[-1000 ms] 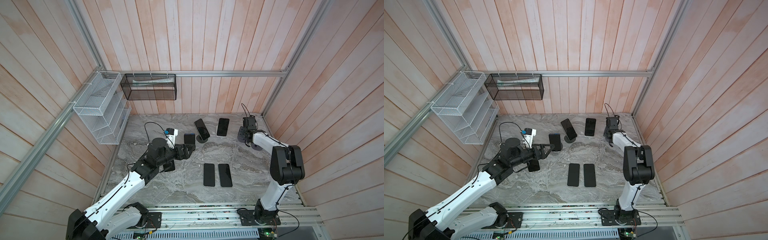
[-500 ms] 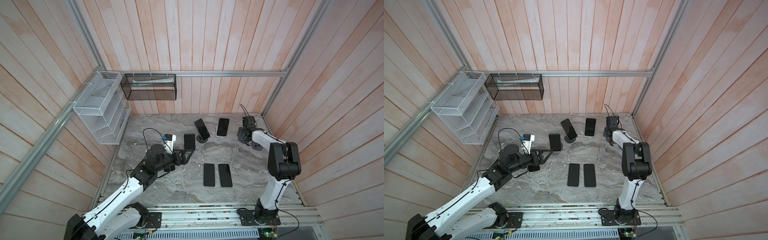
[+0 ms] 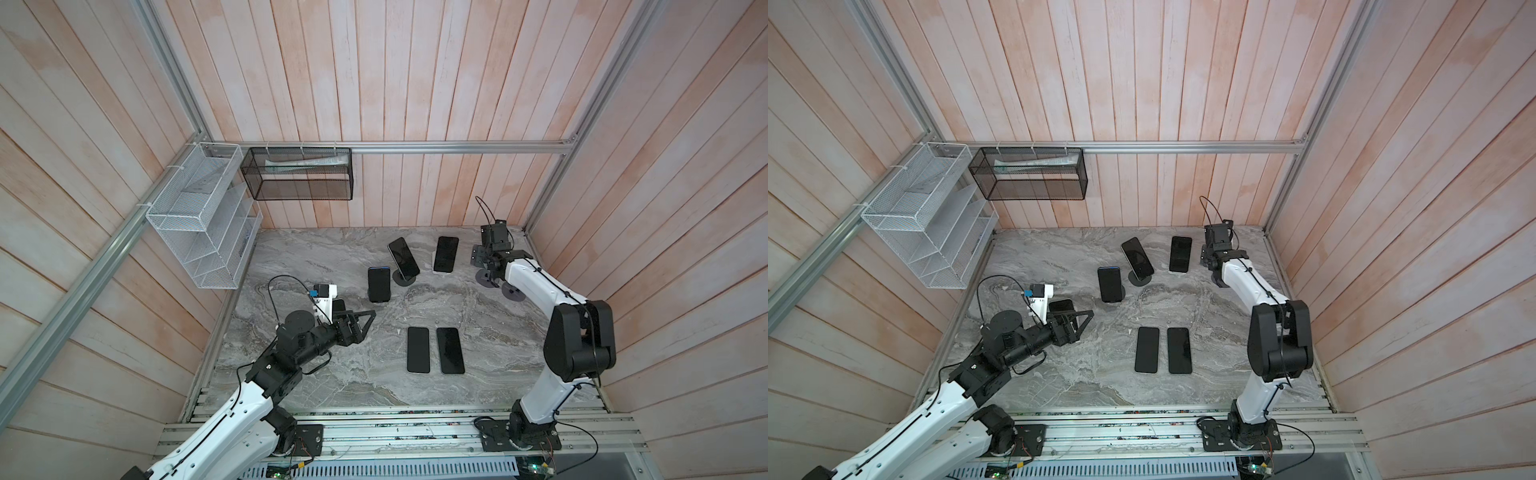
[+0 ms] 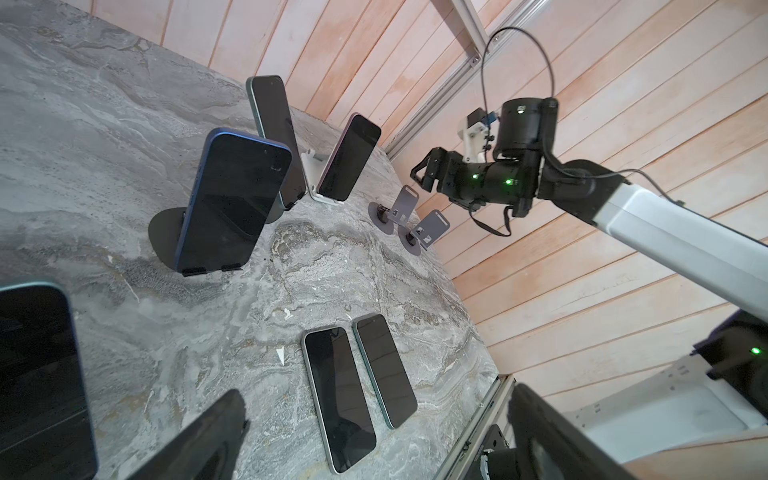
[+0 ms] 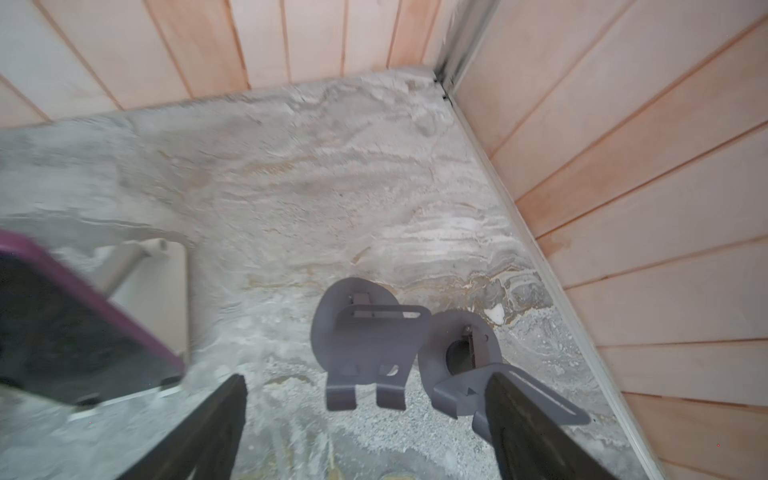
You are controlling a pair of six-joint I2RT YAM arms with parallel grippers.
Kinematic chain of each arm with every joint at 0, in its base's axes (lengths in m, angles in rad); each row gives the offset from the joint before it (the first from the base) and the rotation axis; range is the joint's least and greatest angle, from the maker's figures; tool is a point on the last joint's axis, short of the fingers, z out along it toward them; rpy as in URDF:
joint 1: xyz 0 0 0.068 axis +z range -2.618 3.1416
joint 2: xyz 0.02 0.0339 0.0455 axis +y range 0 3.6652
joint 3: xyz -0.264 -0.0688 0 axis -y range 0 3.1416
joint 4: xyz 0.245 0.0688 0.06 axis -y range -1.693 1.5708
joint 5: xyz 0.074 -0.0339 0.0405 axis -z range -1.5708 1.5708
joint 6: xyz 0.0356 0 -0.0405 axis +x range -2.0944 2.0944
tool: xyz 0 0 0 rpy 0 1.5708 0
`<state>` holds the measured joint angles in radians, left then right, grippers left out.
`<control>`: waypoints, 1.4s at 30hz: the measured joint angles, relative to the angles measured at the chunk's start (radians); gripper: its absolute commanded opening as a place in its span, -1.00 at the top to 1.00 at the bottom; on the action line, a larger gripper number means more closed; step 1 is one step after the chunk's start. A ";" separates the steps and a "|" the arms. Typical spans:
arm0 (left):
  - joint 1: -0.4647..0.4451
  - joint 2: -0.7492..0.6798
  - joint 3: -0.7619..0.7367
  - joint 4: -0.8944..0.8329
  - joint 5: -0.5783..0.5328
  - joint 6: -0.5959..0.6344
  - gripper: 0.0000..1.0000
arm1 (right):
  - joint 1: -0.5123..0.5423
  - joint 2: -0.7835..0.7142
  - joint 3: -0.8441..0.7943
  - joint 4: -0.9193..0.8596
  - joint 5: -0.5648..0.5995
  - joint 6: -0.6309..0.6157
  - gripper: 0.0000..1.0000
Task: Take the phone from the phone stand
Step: 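Lower the right gripper and close it on the purple-framed phone's top edge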
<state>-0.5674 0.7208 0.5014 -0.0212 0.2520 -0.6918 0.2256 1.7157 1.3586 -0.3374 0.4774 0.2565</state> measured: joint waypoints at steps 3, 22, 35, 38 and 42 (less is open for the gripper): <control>0.000 -0.020 -0.010 -0.010 -0.029 -0.010 -1.00 | 0.079 -0.043 0.024 0.000 0.005 -0.003 -0.84; 0.000 -0.015 -0.015 -0.044 -0.127 -0.023 -1.00 | 0.145 0.330 0.451 -0.041 -0.105 0.010 -0.95; 0.000 0.024 0.000 -0.045 -0.148 -0.008 -1.00 | 0.145 0.435 0.589 -0.110 -0.037 0.109 -0.95; 0.000 0.029 0.002 -0.045 -0.152 -0.007 -1.00 | 0.145 0.444 0.586 -0.097 -0.033 0.126 -0.94; 0.000 0.029 0.002 -0.045 -0.153 0.000 -1.00 | 0.147 0.472 0.582 -0.077 -0.033 0.140 -0.93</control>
<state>-0.5674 0.7498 0.5034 -0.0658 0.0994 -0.6922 0.3725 2.1876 1.9404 -0.4149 0.4442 0.3965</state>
